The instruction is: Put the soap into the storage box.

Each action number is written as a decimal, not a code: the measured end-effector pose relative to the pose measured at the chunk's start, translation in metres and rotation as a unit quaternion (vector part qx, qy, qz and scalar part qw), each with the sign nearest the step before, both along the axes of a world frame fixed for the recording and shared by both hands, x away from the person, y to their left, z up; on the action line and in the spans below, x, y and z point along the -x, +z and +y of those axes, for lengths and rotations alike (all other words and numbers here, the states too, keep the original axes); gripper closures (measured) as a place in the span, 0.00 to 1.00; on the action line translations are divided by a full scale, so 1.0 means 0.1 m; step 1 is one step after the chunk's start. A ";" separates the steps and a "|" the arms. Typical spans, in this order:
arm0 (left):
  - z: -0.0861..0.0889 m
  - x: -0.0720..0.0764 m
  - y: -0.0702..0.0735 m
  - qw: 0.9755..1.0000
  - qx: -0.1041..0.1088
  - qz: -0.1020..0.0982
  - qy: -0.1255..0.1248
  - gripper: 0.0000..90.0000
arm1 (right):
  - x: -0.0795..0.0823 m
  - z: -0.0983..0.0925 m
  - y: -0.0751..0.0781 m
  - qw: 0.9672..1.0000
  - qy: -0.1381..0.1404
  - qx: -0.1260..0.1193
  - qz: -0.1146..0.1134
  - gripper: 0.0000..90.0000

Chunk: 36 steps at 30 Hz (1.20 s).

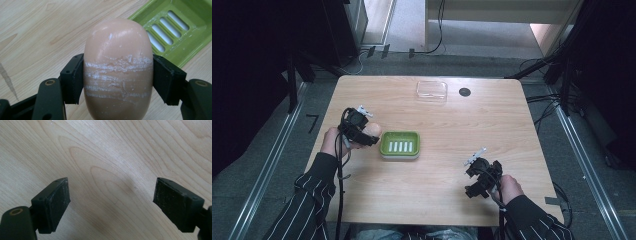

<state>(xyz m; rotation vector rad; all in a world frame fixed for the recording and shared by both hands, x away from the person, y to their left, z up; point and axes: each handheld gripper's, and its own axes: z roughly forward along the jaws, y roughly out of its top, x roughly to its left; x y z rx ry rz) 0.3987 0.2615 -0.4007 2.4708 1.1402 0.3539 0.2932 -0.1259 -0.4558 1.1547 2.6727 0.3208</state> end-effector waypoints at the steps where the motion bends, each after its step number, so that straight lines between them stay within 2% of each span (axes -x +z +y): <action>1: -0.01 0.00 0.00 1.000 -0.003 -0.001 -0.003 0.37 | 0.00 0.00 0.00 1.000 -0.001 0.000 0.001 0.16; 20: -0.05 -0.04 0.02 1.000 -0.002 -0.002 -0.014 0.37 | 0.00 -0.01 0.00 1.000 0.001 0.000 -0.001 0.16; 30: -0.13 -0.08 0.03 1.000 0.002 -0.010 -0.029 0.37 | 0.00 -0.01 0.00 1.000 0.002 0.001 -0.001 0.16; 36: -0.20 -0.08 0.04 0.999 0.001 -0.013 -0.048 0.37 | 0.00 -0.01 -0.01 1.000 0.002 0.000 0.001 0.16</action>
